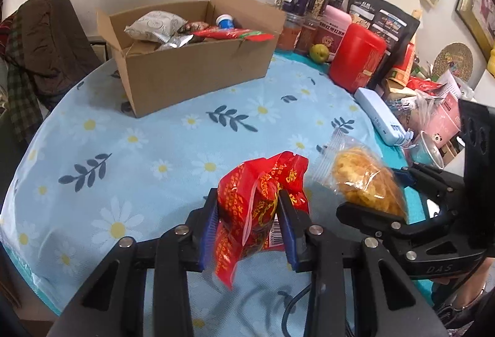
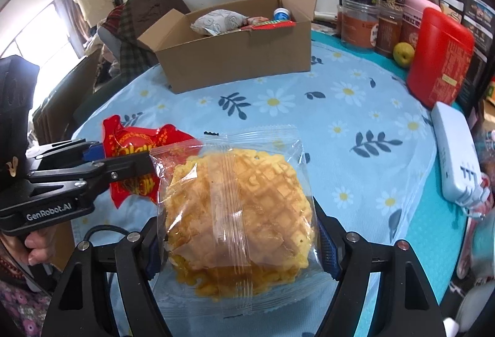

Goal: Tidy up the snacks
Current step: 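Carry the red snack bag and waffle over the cardboard box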

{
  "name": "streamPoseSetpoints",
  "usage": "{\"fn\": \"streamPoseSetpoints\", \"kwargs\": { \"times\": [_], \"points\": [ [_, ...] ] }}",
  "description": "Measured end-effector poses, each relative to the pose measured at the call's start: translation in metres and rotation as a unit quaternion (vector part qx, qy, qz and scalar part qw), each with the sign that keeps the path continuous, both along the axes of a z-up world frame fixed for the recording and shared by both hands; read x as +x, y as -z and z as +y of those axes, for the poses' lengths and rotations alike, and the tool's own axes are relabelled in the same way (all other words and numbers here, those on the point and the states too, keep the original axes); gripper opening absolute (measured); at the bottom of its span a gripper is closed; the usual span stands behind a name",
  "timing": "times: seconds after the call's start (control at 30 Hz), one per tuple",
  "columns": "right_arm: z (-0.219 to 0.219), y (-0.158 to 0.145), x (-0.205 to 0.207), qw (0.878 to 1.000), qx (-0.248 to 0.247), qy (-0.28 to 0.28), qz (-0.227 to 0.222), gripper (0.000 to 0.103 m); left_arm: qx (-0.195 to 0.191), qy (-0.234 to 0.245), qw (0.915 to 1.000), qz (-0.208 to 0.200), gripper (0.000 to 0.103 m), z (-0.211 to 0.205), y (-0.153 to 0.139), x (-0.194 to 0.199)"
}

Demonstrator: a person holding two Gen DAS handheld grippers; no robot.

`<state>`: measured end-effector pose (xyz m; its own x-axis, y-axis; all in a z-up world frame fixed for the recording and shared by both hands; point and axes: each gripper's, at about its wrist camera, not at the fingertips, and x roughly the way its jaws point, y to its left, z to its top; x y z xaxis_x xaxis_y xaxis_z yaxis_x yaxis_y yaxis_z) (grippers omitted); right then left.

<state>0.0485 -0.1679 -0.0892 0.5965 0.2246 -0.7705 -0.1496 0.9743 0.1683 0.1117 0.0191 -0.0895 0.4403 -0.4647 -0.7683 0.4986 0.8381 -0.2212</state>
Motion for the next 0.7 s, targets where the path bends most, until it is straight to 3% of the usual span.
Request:
{"fn": "streamPoseSetpoints", "kwargs": {
  "times": [0.37, 0.7],
  "points": [
    [0.007, -0.014, 0.005, 1.000, -0.007, -0.015, -0.014, 0.077, -0.029, -0.004, 0.9988, -0.038, 0.036, 0.009, -0.031, 0.006],
    [0.015, -0.063, 0.035, 0.996, -0.016, -0.031, -0.077, 0.077, -0.057, -0.018, 0.9918, -0.113, 0.036, 0.013, -0.083, 0.033]
  ]
}}
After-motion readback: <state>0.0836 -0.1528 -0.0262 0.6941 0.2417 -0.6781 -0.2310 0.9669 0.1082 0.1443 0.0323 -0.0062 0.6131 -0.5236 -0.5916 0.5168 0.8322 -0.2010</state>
